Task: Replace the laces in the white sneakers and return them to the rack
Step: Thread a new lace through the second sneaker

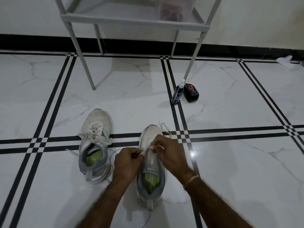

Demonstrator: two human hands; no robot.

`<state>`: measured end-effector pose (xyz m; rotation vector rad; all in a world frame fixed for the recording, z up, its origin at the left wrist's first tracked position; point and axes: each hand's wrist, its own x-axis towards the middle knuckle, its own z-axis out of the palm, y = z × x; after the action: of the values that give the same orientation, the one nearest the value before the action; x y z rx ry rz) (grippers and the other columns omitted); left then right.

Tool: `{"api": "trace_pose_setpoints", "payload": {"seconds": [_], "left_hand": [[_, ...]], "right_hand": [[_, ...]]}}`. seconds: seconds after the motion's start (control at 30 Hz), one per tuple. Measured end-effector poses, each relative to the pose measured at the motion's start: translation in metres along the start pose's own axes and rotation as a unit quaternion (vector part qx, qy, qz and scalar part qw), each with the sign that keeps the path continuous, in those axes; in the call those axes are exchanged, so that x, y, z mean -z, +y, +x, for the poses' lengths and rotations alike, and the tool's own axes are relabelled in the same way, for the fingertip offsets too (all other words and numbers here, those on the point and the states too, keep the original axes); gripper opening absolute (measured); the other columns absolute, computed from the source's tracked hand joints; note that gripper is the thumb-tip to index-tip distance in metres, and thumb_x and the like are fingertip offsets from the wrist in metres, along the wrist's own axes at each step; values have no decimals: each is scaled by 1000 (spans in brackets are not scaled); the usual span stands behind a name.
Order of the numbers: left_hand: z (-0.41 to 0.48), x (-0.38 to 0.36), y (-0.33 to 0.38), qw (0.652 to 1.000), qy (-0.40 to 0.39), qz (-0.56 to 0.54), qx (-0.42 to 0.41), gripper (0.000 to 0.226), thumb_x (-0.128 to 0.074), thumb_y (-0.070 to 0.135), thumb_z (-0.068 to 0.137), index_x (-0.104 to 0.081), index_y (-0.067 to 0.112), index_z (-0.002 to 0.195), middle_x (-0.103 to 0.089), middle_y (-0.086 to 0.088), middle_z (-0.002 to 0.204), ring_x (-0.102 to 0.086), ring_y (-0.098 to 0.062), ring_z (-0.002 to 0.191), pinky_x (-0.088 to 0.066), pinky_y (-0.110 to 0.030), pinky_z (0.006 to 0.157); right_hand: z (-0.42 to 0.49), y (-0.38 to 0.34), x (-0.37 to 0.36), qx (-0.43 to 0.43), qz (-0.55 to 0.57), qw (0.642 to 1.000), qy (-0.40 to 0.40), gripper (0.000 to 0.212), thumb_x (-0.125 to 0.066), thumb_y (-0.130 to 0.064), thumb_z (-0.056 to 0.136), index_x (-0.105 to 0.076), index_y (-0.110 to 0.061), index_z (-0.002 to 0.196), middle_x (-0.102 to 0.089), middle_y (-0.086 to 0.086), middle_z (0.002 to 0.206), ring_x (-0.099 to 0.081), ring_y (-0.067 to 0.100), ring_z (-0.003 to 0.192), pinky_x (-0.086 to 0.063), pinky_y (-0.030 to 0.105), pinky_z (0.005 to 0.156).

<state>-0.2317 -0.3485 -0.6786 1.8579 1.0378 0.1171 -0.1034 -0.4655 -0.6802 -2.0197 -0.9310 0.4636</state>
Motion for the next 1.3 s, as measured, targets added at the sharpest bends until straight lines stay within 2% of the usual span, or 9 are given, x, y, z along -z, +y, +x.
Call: {"api": "trace_pose_setpoints", "payload": {"seconds": [0.17,0.27,0.37,0.5,0.6,0.73,1.0,1.13,1.3], "left_hand": [[-1,-2,-11,992,-26,-121,28,9,-76,18,87,-81,24,82,-76,3,73,-74,-22,77,-61,-52,79],[-2,-3,-10,987,-28,-156,32,8,-76,15,86,-81,20,83,-76,-2,72,-73,-26,75,-60,-56,77],[-4,-2,-5,986,-31,-158,31,15,-73,36,74,-81,27,83,-76,2,72,-74,-24,77,-61,-53,78],[-4,-2,-6,988,-37,-149,28,16,-71,39,71,-80,32,82,-76,5,72,-74,-17,74,-61,-51,79],[-3,-7,-8,993,-22,-117,5,3,-77,30,81,-80,30,79,-74,9,69,-72,-13,70,-61,-49,77],[-5,-12,-10,994,-1,-112,-1,29,-63,42,86,-73,21,69,-70,1,62,-70,-22,66,-60,-49,72],[8,-13,-2,963,-10,-240,124,14,-69,7,92,-76,4,80,-75,-18,78,-73,-43,83,-63,-50,75],[18,-13,5,969,0,-203,139,24,-60,10,99,-71,2,80,-75,-16,75,-74,-37,75,-63,-49,71],[20,-14,10,938,39,-290,185,29,-43,14,107,-62,-2,93,-71,-20,84,-69,-30,70,-60,-31,55]], "right_hand": [[-11,7,-15,-17,19,1000,15,13,-69,-8,91,-78,-17,90,-76,-10,89,-69,4,88,-53,17,85],[-13,9,-18,-31,21,999,30,11,-71,-10,90,-77,-19,88,-76,-12,86,-69,3,86,-53,17,83],[-13,12,-25,-32,-20,998,46,10,-67,-15,94,-74,-21,89,-73,-12,84,-67,3,83,-52,15,78],[-17,14,-35,-39,-53,996,54,8,-64,-22,95,-70,-24,89,-70,-12,84,-65,5,81,-55,27,75],[-20,10,-38,-41,-68,994,68,8,-64,-24,95,-70,-24,89,-70,-11,85,-64,5,82,-49,13,75],[-22,8,-40,-58,-80,992,74,5,-69,-25,93,-72,-28,91,-72,-14,90,-64,2,87,-40,3,76],[-19,13,-37,-79,15,995,55,4,-73,-24,89,-74,-28,91,-70,-16,92,-65,4,94,-57,36,86],[-25,12,-20,-47,-141,987,56,39,-73,-54,80,-60,-32,110,-48,-11,117,-50,6,104,-54,24,79],[-25,9,-6,-68,-142,988,3,26,-76,-36,81,-52,-29,88,-56,-13,85,-57,6,74,-55,32,67]]}}
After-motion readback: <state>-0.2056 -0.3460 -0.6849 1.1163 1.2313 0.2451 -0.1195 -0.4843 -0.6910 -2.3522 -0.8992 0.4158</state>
